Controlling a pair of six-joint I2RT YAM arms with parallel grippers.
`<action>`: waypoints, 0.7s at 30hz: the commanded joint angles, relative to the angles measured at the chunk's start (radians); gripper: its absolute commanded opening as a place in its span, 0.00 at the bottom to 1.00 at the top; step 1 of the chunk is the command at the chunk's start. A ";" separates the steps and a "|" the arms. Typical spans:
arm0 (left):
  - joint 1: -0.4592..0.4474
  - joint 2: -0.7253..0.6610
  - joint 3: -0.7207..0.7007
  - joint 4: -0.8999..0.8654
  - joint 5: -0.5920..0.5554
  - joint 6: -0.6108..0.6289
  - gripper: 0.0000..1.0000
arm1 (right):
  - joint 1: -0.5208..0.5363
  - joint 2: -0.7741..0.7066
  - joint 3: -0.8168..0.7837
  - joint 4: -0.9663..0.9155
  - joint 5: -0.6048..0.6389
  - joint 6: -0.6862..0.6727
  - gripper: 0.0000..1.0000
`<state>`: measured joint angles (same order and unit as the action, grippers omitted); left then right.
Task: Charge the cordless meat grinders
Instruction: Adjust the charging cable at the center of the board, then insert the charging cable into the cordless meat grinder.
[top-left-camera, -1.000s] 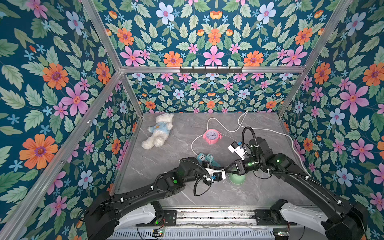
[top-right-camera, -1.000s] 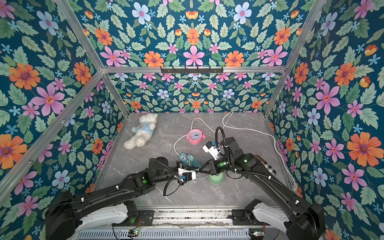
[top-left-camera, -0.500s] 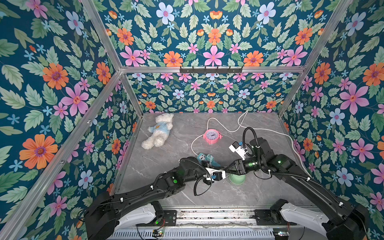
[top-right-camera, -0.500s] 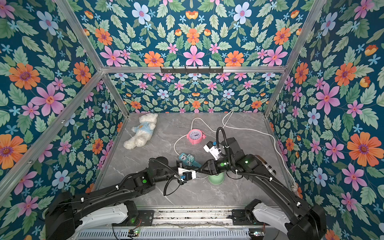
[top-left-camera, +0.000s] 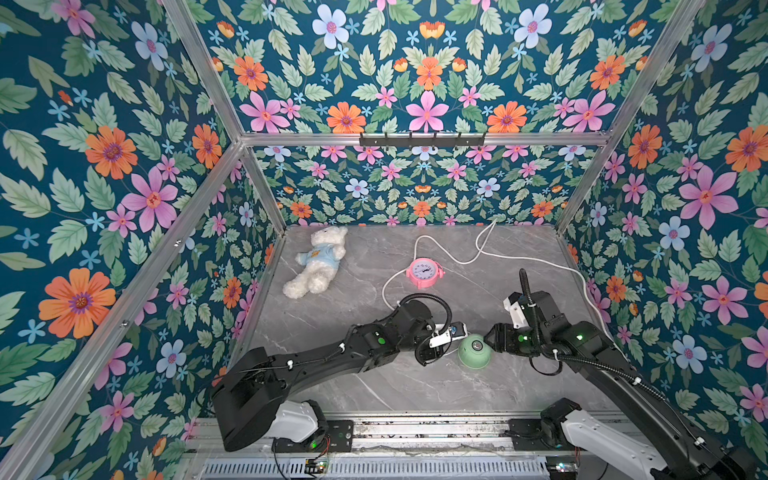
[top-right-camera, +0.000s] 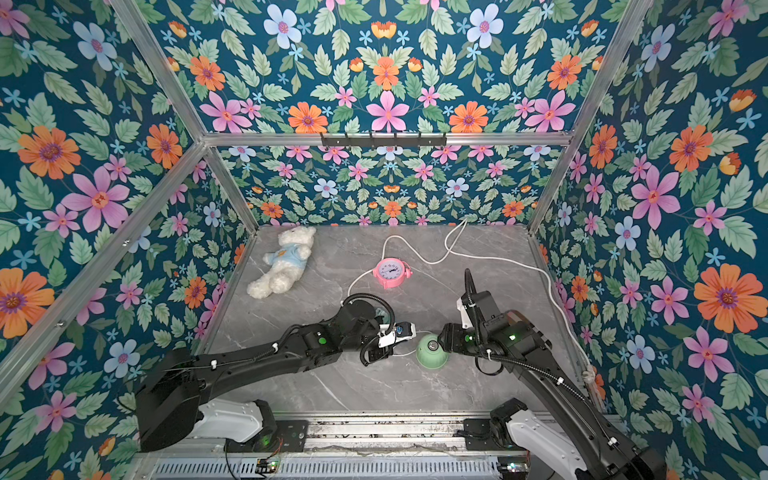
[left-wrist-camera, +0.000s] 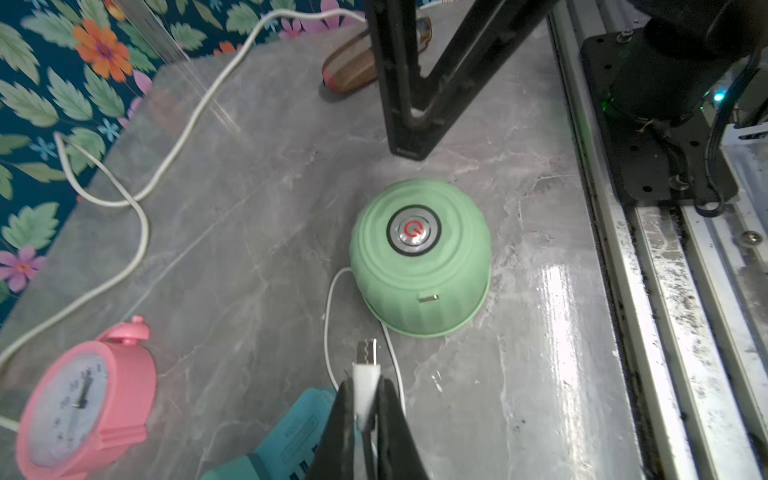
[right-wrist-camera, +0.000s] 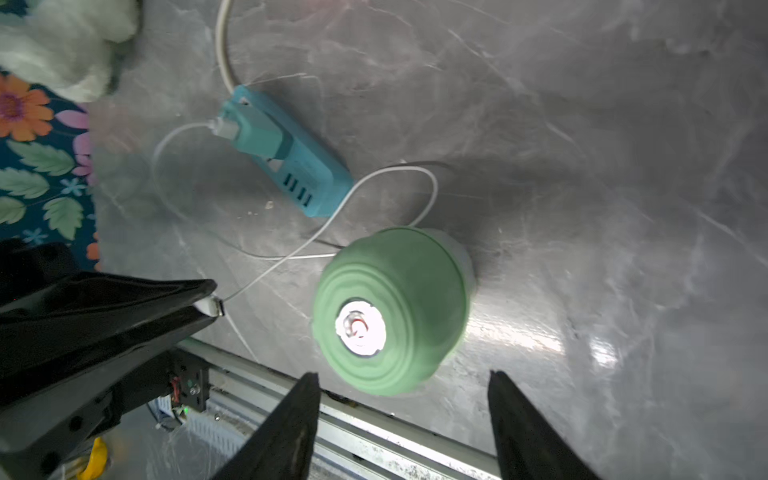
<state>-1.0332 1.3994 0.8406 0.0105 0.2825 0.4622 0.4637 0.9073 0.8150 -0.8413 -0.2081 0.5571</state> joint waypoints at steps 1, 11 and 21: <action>-0.008 0.030 0.035 -0.093 0.007 -0.077 0.00 | 0.000 0.012 -0.008 -0.024 0.051 0.058 0.67; -0.081 0.090 0.081 -0.111 -0.091 -0.233 0.00 | -0.004 0.075 -0.052 0.131 -0.074 0.102 0.71; -0.126 0.123 0.104 -0.105 -0.157 -0.277 0.00 | -0.009 0.123 -0.071 0.173 -0.154 0.095 0.72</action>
<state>-1.1511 1.5146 0.9337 -0.0822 0.1547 0.2089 0.4549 1.0267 0.7456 -0.6861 -0.3386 0.6430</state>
